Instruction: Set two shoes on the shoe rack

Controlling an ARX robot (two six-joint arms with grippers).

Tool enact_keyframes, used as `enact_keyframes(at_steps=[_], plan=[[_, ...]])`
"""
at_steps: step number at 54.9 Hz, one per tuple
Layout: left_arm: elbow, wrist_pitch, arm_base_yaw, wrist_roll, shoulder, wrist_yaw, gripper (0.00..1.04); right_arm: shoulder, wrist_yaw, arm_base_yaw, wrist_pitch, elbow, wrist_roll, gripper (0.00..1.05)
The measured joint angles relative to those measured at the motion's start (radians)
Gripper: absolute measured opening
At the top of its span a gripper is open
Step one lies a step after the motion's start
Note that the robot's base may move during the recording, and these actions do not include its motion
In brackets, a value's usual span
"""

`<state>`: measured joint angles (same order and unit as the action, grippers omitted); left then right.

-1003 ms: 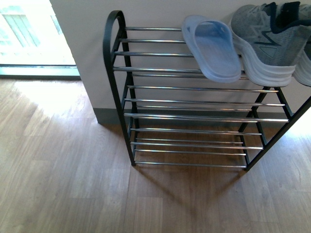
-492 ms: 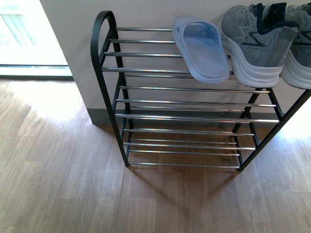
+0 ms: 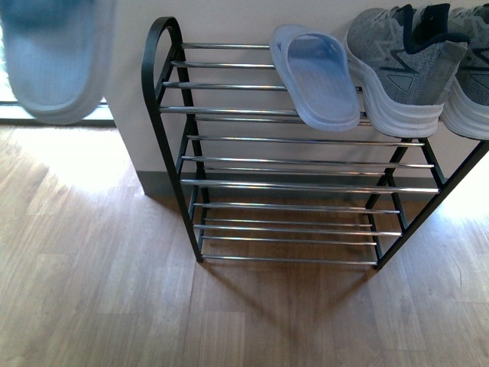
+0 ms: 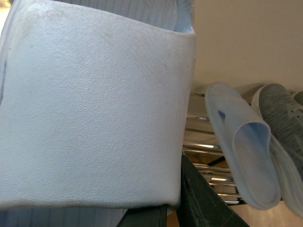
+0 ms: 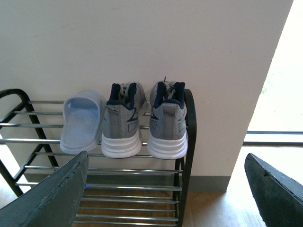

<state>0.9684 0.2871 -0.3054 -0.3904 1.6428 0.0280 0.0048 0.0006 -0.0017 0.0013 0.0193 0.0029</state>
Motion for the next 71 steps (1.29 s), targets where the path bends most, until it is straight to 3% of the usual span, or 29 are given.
enact_keyframes(at_steps=[12, 21, 58, 71], plan=[[0.284, -0.067, -0.046, -0.151, 0.305, -0.023, 0.02, 0.000, 0.000, 0.000, 0.000, 0.000, 0.000, 0.96], [0.434, -0.124, -0.104, -0.158, 0.443, -0.031, 0.02, 0.000, 0.000, 0.000, 0.000, 0.000, 0.000, 0.96], [0.764, -0.308, -0.129, -0.180, 0.697, -0.001, 0.02, 0.000, 0.000, 0.000, 0.000, 0.000, 0.000, 0.96], [0.764, -0.313, -0.124, -0.182, 0.697, 0.016, 0.35, 0.000, 0.000, 0.000, 0.000, 0.000, 0.000, 0.96]])
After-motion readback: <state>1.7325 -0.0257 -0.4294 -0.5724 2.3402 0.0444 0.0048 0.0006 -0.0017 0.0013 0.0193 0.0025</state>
